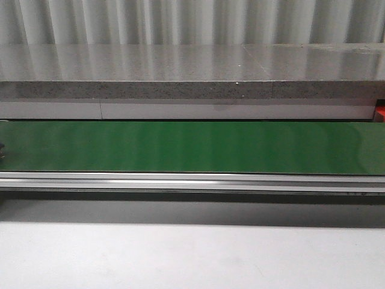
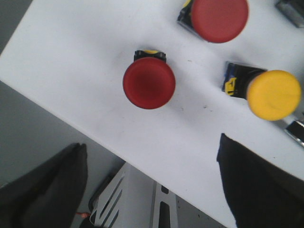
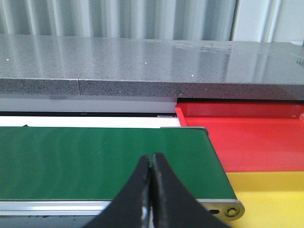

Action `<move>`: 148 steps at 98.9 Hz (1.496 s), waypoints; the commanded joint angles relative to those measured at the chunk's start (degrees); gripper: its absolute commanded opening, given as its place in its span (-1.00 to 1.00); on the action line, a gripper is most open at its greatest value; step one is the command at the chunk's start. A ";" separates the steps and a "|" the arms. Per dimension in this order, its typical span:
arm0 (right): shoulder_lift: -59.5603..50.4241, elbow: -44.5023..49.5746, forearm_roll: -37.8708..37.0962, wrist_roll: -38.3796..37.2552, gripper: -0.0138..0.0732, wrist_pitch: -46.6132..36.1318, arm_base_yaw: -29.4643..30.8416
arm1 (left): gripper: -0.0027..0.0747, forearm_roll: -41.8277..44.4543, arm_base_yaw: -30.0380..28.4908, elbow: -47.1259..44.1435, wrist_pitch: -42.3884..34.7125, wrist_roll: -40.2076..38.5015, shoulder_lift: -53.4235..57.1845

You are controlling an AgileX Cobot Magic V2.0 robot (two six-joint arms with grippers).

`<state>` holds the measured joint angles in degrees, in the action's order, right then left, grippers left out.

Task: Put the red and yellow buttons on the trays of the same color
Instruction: 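Set the yellow button on the belt start and open the left gripper, then grasp a red button from the cluster with the left gripper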

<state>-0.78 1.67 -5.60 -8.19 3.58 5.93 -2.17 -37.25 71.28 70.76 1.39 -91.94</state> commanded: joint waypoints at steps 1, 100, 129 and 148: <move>-0.82 -0.42 -0.41 0.23 -0.84 -4.06 0.46 | 0.38 -0.73 -0.72 1.17 -0.80 -0.60 -1.99; -0.82 -0.42 -0.41 0.23 -0.84 -4.06 0.46 | -0.91 -0.65 -0.72 1.80 -8.62 -0.10 -10.63; -0.82 -0.42 -0.41 0.23 -0.84 -4.06 0.46 | -0.93 -0.78 2.77 1.80 -6.15 1.13 1.70; -0.82 -0.42 -0.41 0.23 -0.84 -4.06 0.46 | -0.93 -0.93 11.02 1.94 -7.66 1.61 10.43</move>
<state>-0.78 1.67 -5.60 -8.19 3.81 5.93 -2.30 -30.10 71.60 64.33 2.41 -86.79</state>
